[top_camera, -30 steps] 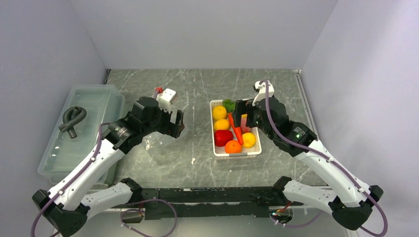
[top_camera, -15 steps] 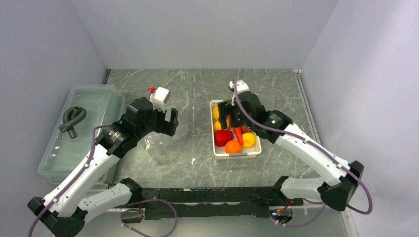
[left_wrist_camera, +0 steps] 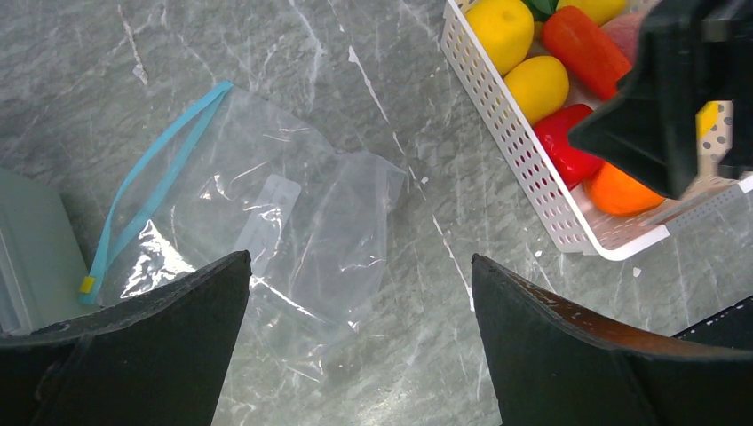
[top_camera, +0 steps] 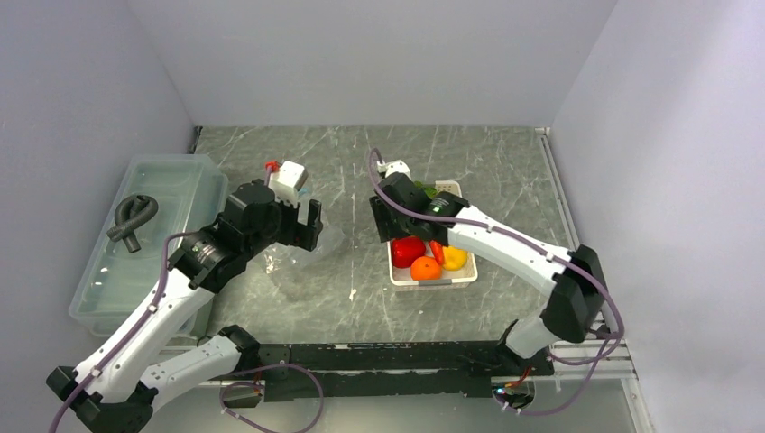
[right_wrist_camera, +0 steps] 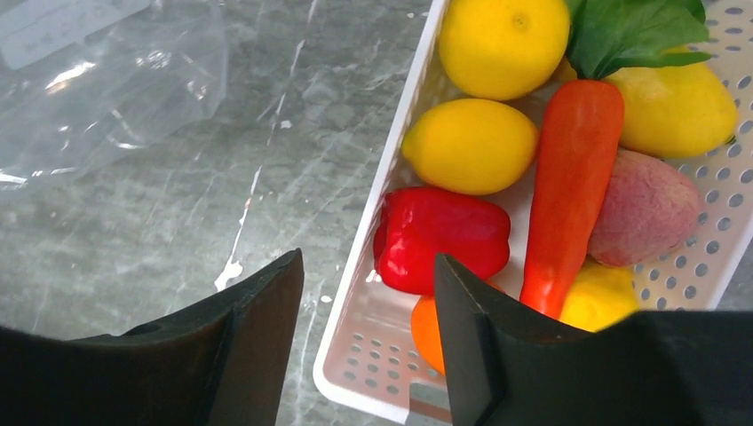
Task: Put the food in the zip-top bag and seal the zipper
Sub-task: Adjust the bin at the center of the board.
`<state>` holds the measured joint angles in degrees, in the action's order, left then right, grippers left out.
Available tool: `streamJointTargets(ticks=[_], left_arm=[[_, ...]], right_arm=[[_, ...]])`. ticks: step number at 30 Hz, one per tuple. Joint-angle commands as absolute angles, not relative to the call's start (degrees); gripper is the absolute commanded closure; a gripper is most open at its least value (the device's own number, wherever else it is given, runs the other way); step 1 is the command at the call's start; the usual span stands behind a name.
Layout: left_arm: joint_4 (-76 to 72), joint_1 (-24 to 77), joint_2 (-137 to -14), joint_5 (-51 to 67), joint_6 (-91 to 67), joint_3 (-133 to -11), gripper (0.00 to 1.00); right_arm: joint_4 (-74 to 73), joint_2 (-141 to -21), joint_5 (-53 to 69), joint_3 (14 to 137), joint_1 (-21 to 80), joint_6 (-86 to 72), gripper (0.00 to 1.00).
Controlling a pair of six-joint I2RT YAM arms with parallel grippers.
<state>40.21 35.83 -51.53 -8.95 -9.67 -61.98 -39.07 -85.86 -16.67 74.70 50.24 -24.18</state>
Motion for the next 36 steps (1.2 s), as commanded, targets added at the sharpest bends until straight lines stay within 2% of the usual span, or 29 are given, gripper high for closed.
streamJointTargets(ticks=[1,9,21,32,36], left_arm=[[39.5,35.8,-49.6,-10.2,-8.8,-61.7,0.01],[39.4,35.7,-48.1,-10.4,-9.1,-61.5,0.01],[39.1,35.8,-46.9,-10.2,-9.3,-61.2,0.01],[39.1,35.7,-47.1,-9.8,-9.2,-61.2,0.01],[39.0,35.7,-47.1,-10.0,-9.2,-61.1,0.01]], right_arm=[[-39.0,-89.0,-21.2,78.7,50.4,-28.3,0.43],[-38.8,-97.1,-23.3,81.5,50.4,-31.1,0.55],[-37.5,-105.2,-26.0,84.3,50.1,-31.9,0.62],[-36.8,-106.9,-26.3,83.9,48.8,-32.1,0.8],[-36.0,-106.7,-25.8,83.5,48.3,-30.6,0.91]])
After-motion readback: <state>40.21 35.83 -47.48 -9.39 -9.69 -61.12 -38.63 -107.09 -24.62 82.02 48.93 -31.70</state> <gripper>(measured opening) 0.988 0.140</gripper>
